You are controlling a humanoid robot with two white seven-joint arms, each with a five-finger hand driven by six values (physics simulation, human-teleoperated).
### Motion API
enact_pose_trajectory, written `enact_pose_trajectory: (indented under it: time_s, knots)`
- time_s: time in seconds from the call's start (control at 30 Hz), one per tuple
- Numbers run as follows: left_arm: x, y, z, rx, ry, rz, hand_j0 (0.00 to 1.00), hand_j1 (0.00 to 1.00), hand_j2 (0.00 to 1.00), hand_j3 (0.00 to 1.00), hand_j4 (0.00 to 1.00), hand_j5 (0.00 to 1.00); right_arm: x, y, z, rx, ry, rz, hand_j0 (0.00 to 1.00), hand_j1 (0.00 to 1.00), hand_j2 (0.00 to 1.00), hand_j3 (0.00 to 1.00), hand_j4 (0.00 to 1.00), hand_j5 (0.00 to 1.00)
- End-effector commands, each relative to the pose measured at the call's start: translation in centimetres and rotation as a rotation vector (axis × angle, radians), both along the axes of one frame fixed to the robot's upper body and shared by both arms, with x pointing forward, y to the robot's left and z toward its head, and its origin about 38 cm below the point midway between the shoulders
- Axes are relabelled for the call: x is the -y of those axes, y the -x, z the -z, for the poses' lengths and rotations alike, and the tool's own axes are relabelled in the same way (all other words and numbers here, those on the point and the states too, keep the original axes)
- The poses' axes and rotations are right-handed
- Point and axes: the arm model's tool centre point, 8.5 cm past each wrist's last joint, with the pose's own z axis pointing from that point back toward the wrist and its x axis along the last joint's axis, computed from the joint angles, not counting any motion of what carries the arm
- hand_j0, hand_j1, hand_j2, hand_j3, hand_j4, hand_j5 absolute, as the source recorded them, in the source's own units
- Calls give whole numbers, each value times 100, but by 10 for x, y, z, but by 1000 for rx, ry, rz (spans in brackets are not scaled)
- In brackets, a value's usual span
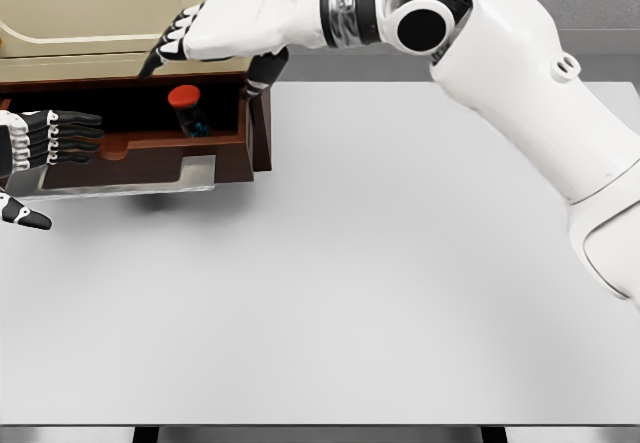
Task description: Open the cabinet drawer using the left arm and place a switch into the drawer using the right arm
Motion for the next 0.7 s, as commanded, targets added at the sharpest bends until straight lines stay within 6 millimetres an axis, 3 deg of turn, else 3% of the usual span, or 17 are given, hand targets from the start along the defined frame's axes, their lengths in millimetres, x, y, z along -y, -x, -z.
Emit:
enact_pose_trajectory:
  time_s: [0.0,0.2,0.33,0.47,0.5,0.53,0.6,0.67]
  knots:
    - [0,0,-1,0,5,-2,100,100,100,100,100,100,18,3,-8,-5,-26,-1,100,100,100,100,100,100]
    - [8,-8,-31,75,63,12,100,100,100,100,100,100,127,29,20,-42,4,65,100,100,100,100,100,100]
    - [39,-23,-33,113,160,82,100,100,100,100,100,100,209,28,49,-120,52,228,100,100,100,100,100,100]
    - [79,-36,-28,132,267,172,100,100,100,100,100,100,251,27,63,-158,83,327,100,100,100,100,100,100]
    - [92,-40,-27,141,294,198,100,100,100,100,100,100,265,24,72,-180,93,367,100,100,100,100,100,100]
    - [101,-42,-24,136,310,219,100,100,100,100,100,100,275,24,94,-232,103,399,100,100,100,100,100,100]
    - [115,-45,-18,122,327,242,100,100,100,100,100,100,313,13,106,-222,-28,541,100,100,100,100,100,100]
    - [121,-46,-15,112,336,253,100,100,100,100,100,100,333,15,121,-226,-89,609,100,100,100,100,100,100]
